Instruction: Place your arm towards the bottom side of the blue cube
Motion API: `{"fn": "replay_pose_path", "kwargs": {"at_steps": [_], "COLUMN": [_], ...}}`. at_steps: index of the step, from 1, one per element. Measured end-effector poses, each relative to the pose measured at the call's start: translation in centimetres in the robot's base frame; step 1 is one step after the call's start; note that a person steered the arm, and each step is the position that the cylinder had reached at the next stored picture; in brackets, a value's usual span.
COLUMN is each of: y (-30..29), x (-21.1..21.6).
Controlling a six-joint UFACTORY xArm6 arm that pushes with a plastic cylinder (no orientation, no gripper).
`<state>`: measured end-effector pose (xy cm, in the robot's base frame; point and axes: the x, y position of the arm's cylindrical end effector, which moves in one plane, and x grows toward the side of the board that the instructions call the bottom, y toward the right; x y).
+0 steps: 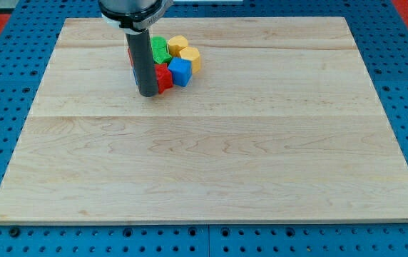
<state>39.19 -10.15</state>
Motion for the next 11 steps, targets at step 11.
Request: {"fn": "replay_pose_path", "kwargs": {"at_steps": [11], "y": [5.5], "x": [0.0]}}
